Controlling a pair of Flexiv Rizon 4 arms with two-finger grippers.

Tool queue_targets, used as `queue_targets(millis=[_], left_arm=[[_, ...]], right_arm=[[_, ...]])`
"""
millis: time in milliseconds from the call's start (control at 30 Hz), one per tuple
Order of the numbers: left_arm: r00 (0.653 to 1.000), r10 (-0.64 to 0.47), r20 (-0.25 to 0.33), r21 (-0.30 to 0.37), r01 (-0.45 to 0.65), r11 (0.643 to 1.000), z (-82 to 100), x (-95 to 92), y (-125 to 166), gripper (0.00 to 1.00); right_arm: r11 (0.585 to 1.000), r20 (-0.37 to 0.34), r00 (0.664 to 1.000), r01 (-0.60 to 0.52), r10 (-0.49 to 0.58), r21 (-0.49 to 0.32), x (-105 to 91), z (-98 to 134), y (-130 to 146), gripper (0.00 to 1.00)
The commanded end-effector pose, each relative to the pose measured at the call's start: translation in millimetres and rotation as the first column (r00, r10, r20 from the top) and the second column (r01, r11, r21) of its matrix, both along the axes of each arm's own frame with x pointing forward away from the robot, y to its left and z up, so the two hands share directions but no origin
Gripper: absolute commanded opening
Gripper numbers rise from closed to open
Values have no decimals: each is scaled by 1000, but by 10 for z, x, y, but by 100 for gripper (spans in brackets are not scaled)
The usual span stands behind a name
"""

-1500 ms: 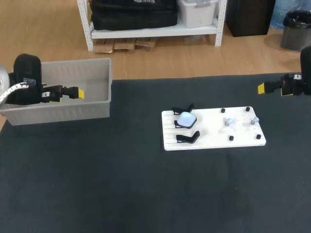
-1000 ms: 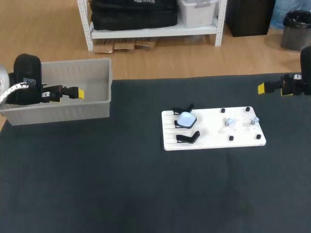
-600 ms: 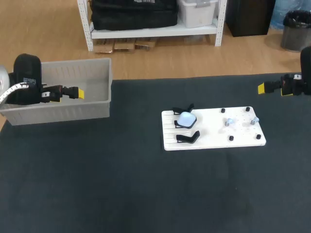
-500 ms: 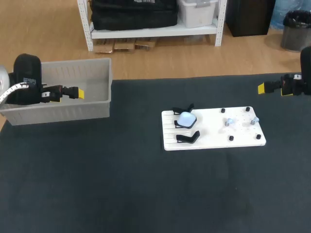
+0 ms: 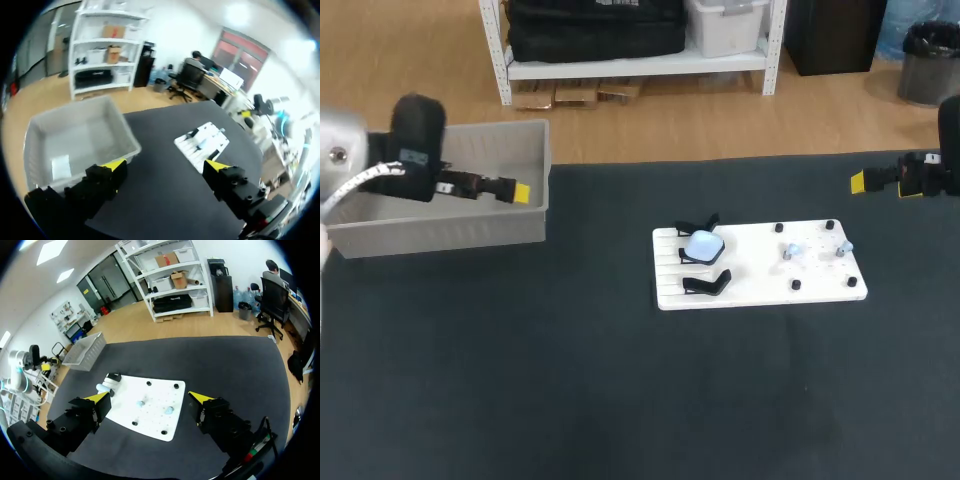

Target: Pick up each earbud case from the left stands, insert the matching earbuds, close the lid, and place the case in the box.

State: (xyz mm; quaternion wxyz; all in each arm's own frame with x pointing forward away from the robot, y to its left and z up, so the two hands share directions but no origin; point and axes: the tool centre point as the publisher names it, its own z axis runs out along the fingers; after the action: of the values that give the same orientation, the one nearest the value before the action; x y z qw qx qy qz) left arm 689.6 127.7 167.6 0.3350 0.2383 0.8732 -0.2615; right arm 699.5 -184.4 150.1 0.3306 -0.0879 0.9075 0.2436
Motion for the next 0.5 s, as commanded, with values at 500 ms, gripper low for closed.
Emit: queue_targets(millis=[500], left_arm=[[811, -546, 210, 98, 538, 837, -34, 101, -611, 100]], right_arm=[[1000, -1, 1000, -4, 4, 2, 6, 0, -9, 100]])
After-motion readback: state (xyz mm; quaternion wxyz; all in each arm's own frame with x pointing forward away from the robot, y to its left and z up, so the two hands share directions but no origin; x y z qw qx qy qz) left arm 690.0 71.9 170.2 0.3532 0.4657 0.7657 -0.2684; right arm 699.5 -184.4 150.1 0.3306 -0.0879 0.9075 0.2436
